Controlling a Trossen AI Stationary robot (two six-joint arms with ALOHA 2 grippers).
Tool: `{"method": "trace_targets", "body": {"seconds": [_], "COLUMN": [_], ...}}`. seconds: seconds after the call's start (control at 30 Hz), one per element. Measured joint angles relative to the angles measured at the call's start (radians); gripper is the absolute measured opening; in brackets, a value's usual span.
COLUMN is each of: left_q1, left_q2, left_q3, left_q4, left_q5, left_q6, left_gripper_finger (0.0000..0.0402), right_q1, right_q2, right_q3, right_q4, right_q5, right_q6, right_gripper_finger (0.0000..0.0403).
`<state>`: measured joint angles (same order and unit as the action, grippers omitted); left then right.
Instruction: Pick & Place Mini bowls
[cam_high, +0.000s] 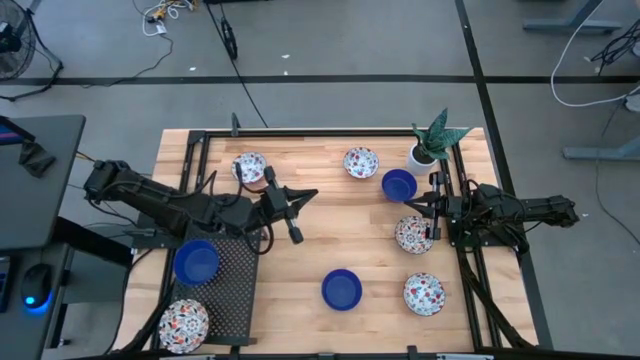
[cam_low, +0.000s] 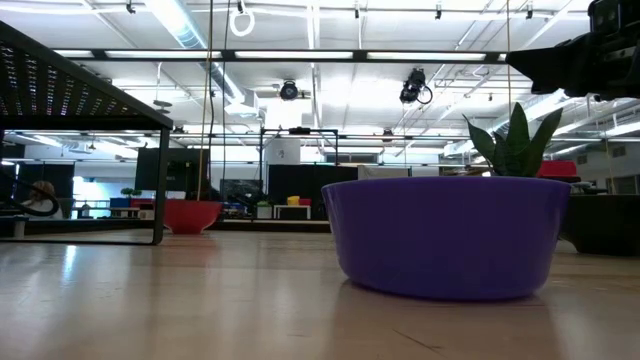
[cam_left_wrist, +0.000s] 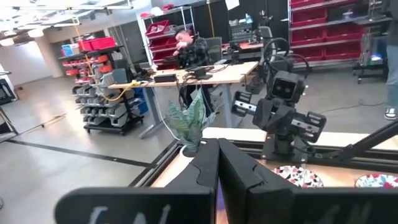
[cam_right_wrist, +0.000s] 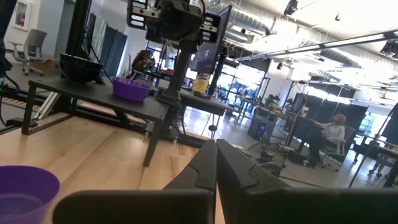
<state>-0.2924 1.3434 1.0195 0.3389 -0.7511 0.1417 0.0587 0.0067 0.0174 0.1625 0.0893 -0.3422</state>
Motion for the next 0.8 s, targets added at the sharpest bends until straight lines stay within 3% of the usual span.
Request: {"method": "trace_targets", "body": {"seconds": [0.8], "left_q1": [0.0], "left_q2": [0.0], "left_q3": [0.0], "left_q4": [0.002], "left_q5": [0.015], "left_q6": [-0.017], "left_gripper_finger": [0.0012], "right_q1": [0.0], "right_q2": [0.0], "right_q3": [0.0], "right_q4": [0.0], "right_q5": [0.0], "right_q6": [0.0], "right_gripper_finger": [0.0009]}}
